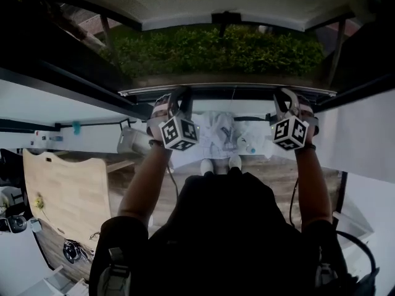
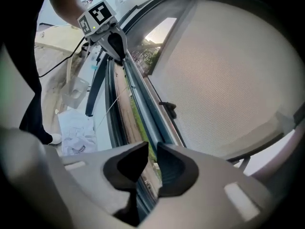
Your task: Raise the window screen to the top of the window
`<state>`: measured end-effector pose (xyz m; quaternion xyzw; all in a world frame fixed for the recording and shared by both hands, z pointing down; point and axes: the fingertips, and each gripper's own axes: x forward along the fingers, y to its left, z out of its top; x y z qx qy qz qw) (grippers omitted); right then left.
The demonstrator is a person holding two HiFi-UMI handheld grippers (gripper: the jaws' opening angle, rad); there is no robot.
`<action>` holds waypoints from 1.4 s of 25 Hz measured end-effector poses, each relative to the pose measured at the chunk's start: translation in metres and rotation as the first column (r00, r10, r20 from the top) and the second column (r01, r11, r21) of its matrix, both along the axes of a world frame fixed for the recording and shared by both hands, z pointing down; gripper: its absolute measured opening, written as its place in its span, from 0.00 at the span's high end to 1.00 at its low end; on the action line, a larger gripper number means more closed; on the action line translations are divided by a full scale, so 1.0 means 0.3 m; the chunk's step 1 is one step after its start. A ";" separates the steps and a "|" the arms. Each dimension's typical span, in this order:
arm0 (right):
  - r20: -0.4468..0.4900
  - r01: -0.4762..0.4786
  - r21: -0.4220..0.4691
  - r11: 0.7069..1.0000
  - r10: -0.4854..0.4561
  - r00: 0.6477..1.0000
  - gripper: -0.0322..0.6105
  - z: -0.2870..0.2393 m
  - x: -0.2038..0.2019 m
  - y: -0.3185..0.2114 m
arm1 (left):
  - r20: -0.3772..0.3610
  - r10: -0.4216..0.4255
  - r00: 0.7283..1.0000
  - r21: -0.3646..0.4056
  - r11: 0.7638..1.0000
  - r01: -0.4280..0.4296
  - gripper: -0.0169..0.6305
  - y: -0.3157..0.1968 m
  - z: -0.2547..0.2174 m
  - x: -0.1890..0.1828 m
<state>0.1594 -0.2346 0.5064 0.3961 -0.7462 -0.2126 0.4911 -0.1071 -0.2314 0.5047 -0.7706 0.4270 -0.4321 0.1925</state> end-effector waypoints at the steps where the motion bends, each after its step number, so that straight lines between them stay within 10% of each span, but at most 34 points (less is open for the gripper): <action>1: 0.008 -0.001 0.007 1.000 0.001 1.000 0.87 -0.015 0.002 -0.001 | -0.005 -0.002 1.000 0.007 1.000 0.003 0.92 0.001 -0.015 0.000; 35: 0.022 0.021 0.167 0.986 -0.025 0.999 0.89 -0.421 0.016 -0.007 | -0.008 0.024 1.000 0.110 0.994 -0.023 0.91 -0.003 -0.425 0.004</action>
